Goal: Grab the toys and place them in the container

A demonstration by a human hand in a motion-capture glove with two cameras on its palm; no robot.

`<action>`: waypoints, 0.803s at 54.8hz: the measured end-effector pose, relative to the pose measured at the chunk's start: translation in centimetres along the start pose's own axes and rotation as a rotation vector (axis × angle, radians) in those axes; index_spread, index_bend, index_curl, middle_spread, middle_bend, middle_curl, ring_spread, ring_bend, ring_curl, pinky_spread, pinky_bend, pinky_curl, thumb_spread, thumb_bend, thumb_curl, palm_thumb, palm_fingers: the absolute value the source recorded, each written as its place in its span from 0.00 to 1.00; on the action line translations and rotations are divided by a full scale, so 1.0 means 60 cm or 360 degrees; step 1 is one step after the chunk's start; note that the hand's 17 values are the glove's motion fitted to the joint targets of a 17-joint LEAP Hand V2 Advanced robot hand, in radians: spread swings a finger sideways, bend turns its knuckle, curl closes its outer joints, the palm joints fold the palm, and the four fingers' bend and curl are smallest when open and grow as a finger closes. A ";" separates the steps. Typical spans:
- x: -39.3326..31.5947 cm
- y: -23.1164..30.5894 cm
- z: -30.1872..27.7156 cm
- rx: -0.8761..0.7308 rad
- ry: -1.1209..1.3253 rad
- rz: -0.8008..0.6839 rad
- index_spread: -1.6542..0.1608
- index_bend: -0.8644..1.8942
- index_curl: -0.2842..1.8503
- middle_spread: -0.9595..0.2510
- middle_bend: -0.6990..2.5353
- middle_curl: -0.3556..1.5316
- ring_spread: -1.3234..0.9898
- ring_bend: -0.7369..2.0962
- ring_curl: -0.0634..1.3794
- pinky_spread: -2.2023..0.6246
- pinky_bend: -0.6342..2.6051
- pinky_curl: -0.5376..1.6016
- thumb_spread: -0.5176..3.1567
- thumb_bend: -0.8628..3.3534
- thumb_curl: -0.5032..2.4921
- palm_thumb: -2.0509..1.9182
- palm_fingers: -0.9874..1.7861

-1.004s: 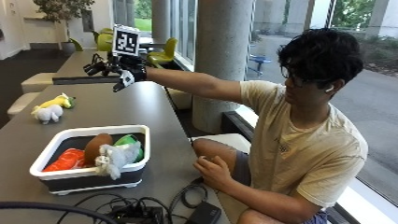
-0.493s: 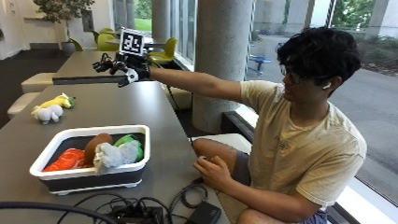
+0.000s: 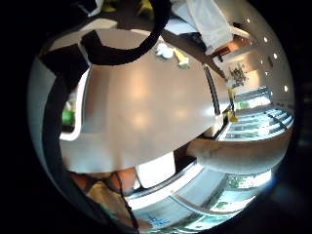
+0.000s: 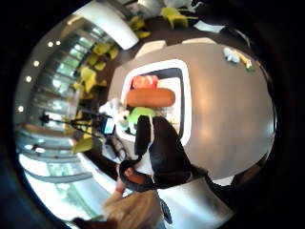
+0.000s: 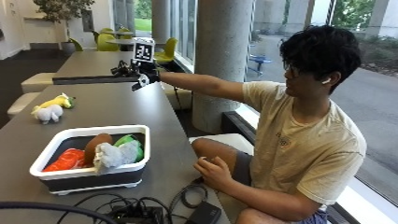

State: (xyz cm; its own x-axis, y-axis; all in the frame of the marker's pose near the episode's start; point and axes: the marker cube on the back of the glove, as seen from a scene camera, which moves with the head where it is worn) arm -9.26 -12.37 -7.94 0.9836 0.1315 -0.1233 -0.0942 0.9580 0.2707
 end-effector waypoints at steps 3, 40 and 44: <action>0.020 0.013 0.009 -0.0006 0.0008 0.0008 0.74 0.38 0.32 0.76 0.27 0.40 0.50 0.50 0.26 0.71 0.62 0.41 0.47 0.20 0.27 0.51 0.36; 0.100 0.132 0.112 -0.0151 -0.0036 0.0057 0.74 0.38 0.32 0.77 0.27 0.38 0.52 0.46 0.25 0.73 0.61 0.40 0.48 0.20 0.27 0.51 0.35; 0.113 0.143 0.121 -0.0173 -0.0030 0.0106 0.74 0.38 0.32 0.77 0.27 0.38 0.52 0.45 0.25 0.73 0.61 0.40 0.48 0.20 0.27 0.51 0.34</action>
State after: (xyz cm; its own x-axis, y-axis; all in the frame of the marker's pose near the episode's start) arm -2.30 -5.09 0.50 0.9772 0.1921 -0.0903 -0.1746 0.9694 0.1727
